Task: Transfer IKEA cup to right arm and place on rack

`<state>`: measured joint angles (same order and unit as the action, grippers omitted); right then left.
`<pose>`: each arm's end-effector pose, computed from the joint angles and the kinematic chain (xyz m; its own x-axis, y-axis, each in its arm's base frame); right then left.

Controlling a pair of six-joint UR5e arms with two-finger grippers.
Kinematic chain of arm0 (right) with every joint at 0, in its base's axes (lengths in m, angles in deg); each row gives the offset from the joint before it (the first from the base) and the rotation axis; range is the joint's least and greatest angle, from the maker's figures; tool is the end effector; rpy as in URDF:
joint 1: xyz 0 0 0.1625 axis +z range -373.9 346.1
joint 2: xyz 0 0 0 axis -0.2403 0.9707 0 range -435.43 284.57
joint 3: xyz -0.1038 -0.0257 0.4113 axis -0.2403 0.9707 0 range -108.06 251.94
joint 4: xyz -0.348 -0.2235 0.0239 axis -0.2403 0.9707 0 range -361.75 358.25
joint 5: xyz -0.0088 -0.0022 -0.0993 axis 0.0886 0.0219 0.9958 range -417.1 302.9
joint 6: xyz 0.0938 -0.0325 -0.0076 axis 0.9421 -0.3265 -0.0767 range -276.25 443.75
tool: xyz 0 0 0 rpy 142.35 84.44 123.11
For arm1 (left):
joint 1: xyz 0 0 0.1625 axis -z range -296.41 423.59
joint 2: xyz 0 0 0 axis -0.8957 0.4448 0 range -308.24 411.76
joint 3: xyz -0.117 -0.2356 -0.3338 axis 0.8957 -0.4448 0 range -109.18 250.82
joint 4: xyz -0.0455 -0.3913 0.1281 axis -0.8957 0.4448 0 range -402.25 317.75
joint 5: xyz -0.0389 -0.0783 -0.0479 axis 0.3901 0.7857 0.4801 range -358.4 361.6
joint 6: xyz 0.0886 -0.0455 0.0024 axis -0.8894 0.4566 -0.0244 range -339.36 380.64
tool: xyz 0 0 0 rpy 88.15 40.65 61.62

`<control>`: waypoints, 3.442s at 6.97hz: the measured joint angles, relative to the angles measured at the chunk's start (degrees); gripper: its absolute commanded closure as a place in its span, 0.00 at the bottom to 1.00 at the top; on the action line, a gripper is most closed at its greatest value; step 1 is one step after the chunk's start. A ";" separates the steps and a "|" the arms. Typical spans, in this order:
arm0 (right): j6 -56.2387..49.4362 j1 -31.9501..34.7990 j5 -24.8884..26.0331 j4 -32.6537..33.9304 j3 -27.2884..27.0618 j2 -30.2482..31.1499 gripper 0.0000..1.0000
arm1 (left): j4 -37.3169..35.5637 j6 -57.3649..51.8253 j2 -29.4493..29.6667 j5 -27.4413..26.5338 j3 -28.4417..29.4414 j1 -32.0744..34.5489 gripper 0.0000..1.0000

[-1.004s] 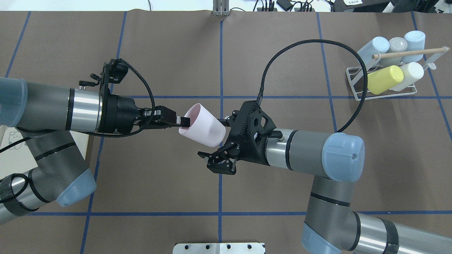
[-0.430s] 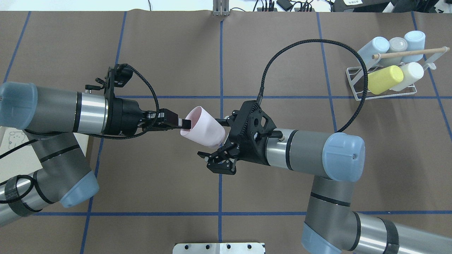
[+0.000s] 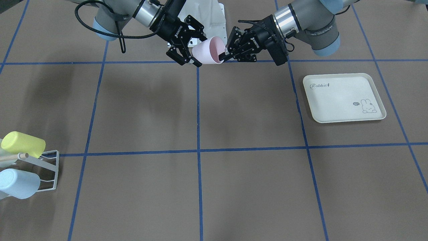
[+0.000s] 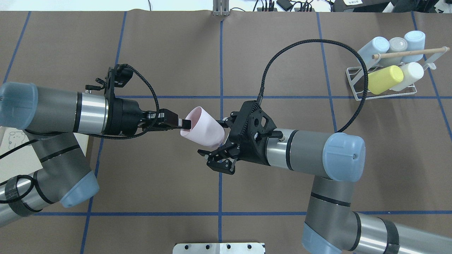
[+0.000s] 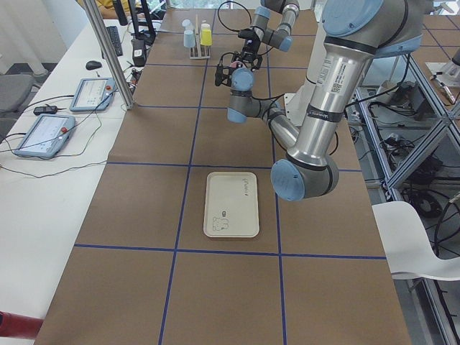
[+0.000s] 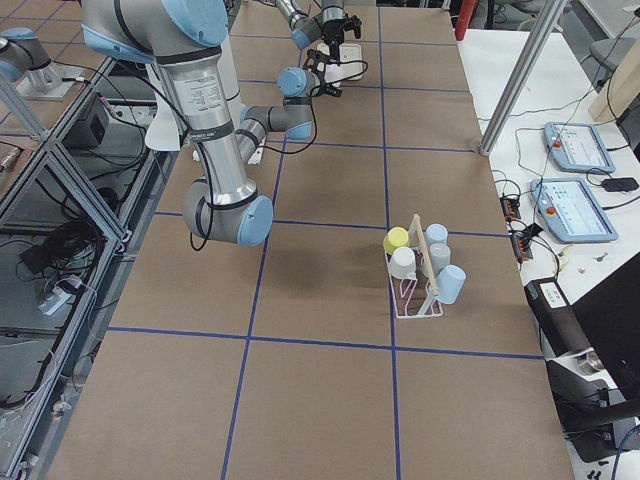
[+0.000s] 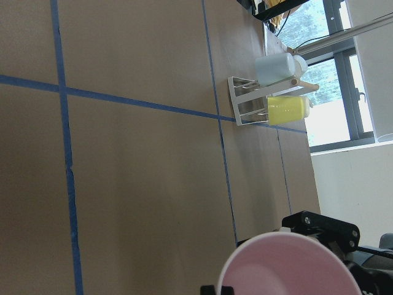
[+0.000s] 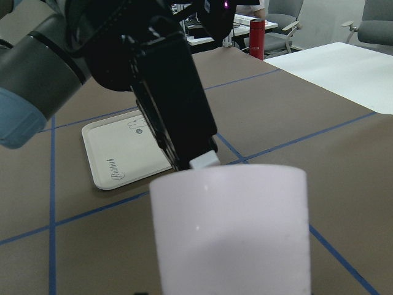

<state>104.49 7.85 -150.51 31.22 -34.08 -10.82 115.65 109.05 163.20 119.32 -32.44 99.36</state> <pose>-0.4730 -0.3259 0.1738 0.2465 -0.9068 0.3421 -0.2391 0.2852 0.9282 0.3891 -0.3874 0.2182 -0.1728 0.1546 -0.9727 0.1538 0.9797 0.1284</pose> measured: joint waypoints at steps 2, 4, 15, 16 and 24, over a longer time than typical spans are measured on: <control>0.06 0.05 -0.18 -0.02 -0.07 0.22 0.84 | 0.09 -0.04 0.01 0.01 -0.09 -0.01 0.00; 0.01 0.17 -0.17 -0.01 -0.06 0.31 0.86 | 0.02 -0.30 -0.01 -0.19 -0.76 0.44 0.00; -41.75 25.36 -0.08 61.52 -17.34 6.03 1.00 | -19.36 -63.37 -23.81 14.11 -6.53 32.26 0.00; -51.57 29.50 0.22 66.06 -19.27 7.94 1.00 | -19.38 -64.21 -24.10 14.57 -6.27 32.90 0.00; -88.49 36.34 29.95 61.89 -11.73 27.22 1.00 | -18.91 -64.60 -25.60 14.90 -6.26 33.58 0.00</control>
<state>16.01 44.19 -120.56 93.11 -45.81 16.39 96.74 44.45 137.59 134.22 -38.71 132.94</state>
